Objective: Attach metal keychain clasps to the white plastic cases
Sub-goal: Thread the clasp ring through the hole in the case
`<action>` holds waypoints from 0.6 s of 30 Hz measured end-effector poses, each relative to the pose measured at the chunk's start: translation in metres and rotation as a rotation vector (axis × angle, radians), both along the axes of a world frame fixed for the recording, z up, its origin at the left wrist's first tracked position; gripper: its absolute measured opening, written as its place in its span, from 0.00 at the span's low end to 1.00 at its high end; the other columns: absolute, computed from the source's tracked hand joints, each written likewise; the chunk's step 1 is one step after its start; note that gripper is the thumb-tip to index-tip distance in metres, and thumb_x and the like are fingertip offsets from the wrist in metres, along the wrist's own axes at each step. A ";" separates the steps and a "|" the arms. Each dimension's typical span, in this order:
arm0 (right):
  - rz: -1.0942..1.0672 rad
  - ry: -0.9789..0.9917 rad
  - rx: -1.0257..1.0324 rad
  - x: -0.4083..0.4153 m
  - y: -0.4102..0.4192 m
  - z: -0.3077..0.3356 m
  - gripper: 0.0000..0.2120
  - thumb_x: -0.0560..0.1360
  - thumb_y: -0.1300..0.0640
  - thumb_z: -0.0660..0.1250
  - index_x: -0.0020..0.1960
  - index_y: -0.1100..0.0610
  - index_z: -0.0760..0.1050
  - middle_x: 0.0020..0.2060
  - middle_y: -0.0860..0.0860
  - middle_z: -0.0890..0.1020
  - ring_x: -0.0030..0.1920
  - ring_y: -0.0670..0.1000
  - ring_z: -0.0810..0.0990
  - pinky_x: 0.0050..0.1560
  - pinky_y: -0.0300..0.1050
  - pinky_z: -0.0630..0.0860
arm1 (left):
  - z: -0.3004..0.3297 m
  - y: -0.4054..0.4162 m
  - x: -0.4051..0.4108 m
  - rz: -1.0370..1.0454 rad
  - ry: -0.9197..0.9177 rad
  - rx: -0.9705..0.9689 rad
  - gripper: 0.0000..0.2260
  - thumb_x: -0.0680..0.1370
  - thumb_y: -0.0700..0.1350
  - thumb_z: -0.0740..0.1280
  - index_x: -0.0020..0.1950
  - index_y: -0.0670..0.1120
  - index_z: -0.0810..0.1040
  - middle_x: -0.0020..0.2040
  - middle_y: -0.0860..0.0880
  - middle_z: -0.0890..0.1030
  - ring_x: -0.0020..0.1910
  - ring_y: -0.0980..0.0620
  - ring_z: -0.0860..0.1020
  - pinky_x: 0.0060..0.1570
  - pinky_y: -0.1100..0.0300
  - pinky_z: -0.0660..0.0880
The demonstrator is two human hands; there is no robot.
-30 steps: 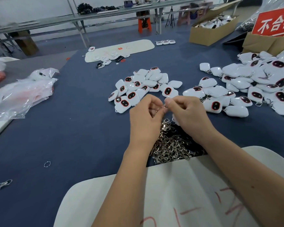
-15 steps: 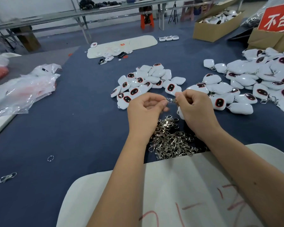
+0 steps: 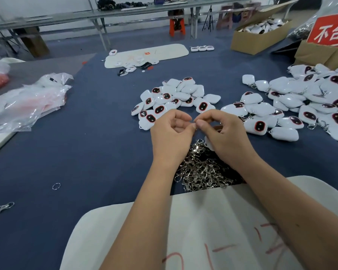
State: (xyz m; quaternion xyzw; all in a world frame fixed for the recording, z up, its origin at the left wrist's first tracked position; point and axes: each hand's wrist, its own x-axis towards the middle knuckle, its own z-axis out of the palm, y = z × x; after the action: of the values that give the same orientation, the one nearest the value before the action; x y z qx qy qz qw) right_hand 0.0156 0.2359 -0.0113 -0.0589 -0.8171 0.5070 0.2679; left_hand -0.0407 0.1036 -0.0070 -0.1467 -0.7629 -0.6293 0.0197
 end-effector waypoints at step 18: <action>0.007 0.034 0.124 0.002 0.001 -0.007 0.06 0.76 0.61 0.77 0.52 0.54 0.86 0.40 0.43 0.86 0.33 0.38 0.78 0.35 0.32 0.68 | 0.004 0.000 0.001 -0.062 -0.244 0.228 0.03 0.77 0.35 0.72 0.45 0.41 0.85 0.36 0.48 0.84 0.36 0.57 0.81 0.40 0.65 0.77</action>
State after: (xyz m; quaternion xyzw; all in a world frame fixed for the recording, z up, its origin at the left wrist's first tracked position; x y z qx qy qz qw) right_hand 0.0171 0.2373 -0.0179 -0.0308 -0.8425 0.4572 0.2831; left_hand -0.0400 0.1036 -0.0027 -0.0893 -0.6786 -0.7251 -0.0760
